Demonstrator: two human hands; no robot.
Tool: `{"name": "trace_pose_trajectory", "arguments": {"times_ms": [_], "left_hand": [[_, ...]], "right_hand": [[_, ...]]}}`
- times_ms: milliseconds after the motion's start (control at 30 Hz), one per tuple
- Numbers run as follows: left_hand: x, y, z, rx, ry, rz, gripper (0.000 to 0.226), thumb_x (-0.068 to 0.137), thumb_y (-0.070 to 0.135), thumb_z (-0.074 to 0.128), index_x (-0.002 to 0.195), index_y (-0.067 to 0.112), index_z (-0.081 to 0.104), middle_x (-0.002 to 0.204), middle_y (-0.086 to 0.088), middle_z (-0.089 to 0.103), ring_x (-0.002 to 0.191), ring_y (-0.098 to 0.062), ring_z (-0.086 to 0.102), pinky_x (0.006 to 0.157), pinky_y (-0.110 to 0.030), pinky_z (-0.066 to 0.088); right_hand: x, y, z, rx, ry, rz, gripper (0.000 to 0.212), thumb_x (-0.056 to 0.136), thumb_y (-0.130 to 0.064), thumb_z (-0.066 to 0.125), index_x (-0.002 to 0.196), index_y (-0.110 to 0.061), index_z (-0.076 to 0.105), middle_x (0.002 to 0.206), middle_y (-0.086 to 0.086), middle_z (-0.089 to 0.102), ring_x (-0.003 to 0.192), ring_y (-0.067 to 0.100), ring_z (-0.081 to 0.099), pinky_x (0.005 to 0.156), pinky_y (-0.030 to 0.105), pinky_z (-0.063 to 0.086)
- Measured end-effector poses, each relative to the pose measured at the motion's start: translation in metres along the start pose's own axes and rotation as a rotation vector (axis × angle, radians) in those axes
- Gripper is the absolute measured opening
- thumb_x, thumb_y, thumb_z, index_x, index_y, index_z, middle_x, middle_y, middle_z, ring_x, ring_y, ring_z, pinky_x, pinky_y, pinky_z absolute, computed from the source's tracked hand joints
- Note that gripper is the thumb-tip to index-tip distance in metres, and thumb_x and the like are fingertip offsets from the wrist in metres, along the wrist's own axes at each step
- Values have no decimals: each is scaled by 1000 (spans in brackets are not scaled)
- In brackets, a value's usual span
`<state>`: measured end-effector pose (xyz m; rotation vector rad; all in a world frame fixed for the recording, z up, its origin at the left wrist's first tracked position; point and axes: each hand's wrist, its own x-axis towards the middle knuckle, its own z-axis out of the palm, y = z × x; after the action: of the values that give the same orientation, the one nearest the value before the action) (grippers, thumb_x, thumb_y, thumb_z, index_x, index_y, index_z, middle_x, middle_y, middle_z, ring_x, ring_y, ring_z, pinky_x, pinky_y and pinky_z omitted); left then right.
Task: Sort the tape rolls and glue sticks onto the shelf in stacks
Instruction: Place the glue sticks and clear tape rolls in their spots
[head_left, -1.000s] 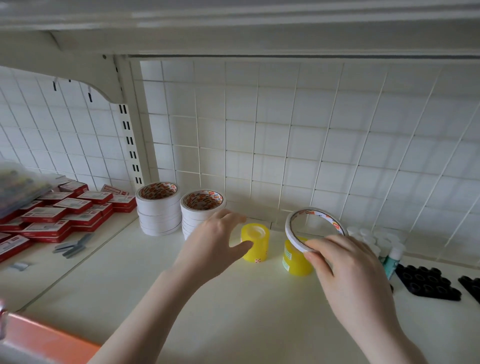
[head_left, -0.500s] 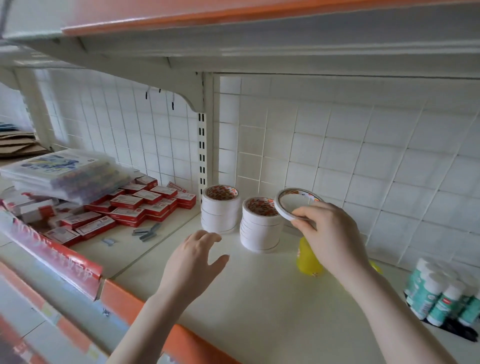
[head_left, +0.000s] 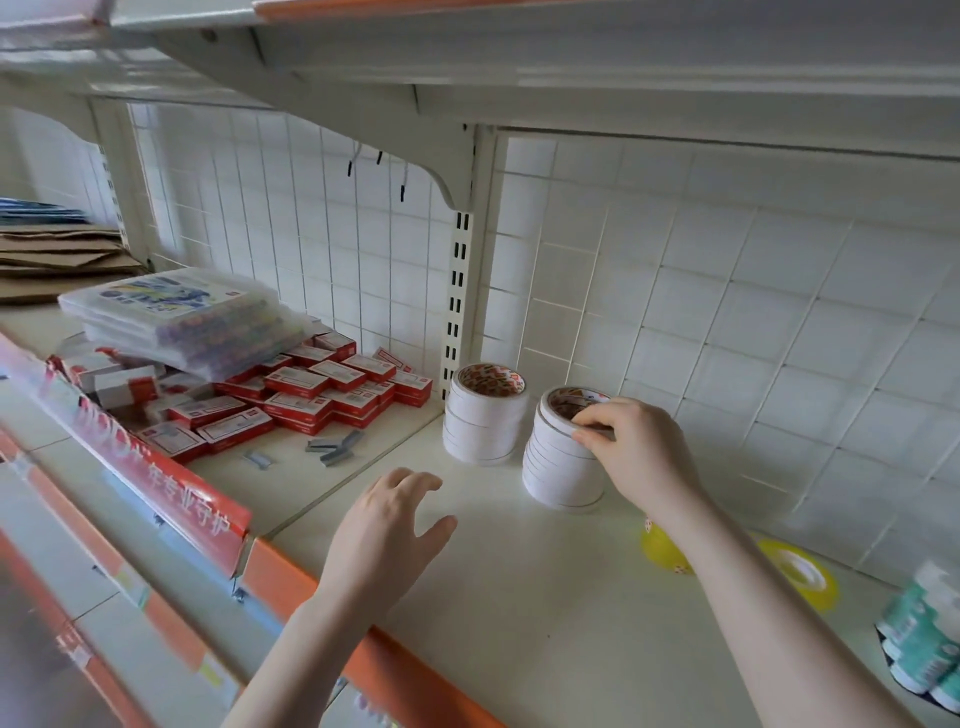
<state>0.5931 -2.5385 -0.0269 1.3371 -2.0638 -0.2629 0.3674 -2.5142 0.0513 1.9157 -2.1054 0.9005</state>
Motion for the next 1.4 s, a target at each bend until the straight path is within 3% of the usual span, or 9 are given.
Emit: {"name": "trace_pose_trajectory", "arguments": {"times_ms": [267, 400, 567, 667, 767, 1033, 1167, 1400], "left_hand": [[1, -2, 2, -17, 3, 8, 37, 85, 41, 61, 119, 26, 56, 120, 11, 53, 110, -10, 50, 80, -19, 34], [1, -3, 2, -22, -10, 7, 38, 85, 41, 61, 120, 26, 56, 121, 11, 52, 111, -10, 50, 79, -19, 34], [0, -2, 2, -17, -15, 9, 38, 86, 41, 61, 121, 27, 56, 123, 11, 52, 111, -10, 50, 79, -17, 32], [0, -2, 2, -16, -14, 9, 38, 85, 40, 61, 121, 27, 56, 122, 12, 52, 110, -10, 50, 79, -18, 33], [0, -3, 3, -9, -20, 15, 38, 85, 41, 61, 120, 26, 56, 122, 12, 52, 110, -10, 51, 80, -19, 35], [-1, -5, 5, -11, -17, 20, 37, 85, 40, 61, 120, 26, 57, 120, 12, 54, 108, -10, 51, 81, -21, 38], [-2, -6, 6, -9, -22, 19, 38, 85, 40, 62, 119, 26, 57, 120, 12, 54, 108, -11, 52, 82, -22, 40], [-2, -4, 5, 11, -54, 11, 38, 85, 40, 61, 121, 28, 55, 122, 13, 52, 108, -11, 51, 81, -23, 40]], "right_hand": [[-1, 2, 2, 62, -30, 27, 10, 84, -15, 64, 88, -12, 73, 92, 8, 68, 99, 20, 56, 68, 27, 31], [3, 4, 2, 71, -69, 52, 8, 83, -16, 65, 85, -17, 73, 87, 4, 67, 86, 17, 55, 68, 28, 34], [4, 5, 1, 83, -92, 50, 9, 84, -15, 65, 86, -18, 73, 86, 0, 66, 86, 13, 54, 68, 28, 34], [5, 5, 1, 75, -99, 44, 9, 84, -17, 65, 86, -19, 73, 87, 1, 66, 88, 18, 56, 72, 29, 40], [5, 6, 0, 70, -107, 35, 9, 85, -17, 64, 87, -18, 73, 85, 2, 66, 85, 13, 52, 72, 28, 37], [4, 6, 1, 61, -101, 21, 9, 85, -18, 64, 86, -19, 73, 85, 2, 66, 84, 17, 54, 71, 29, 40], [5, 8, 2, 3, -93, 1, 13, 87, -19, 60, 85, -11, 70, 87, 12, 64, 85, 23, 55, 72, 32, 41], [3, 6, 4, -11, -50, -23, 15, 88, -18, 58, 84, -11, 70, 85, 11, 64, 94, 23, 56, 68, 29, 32]]}}
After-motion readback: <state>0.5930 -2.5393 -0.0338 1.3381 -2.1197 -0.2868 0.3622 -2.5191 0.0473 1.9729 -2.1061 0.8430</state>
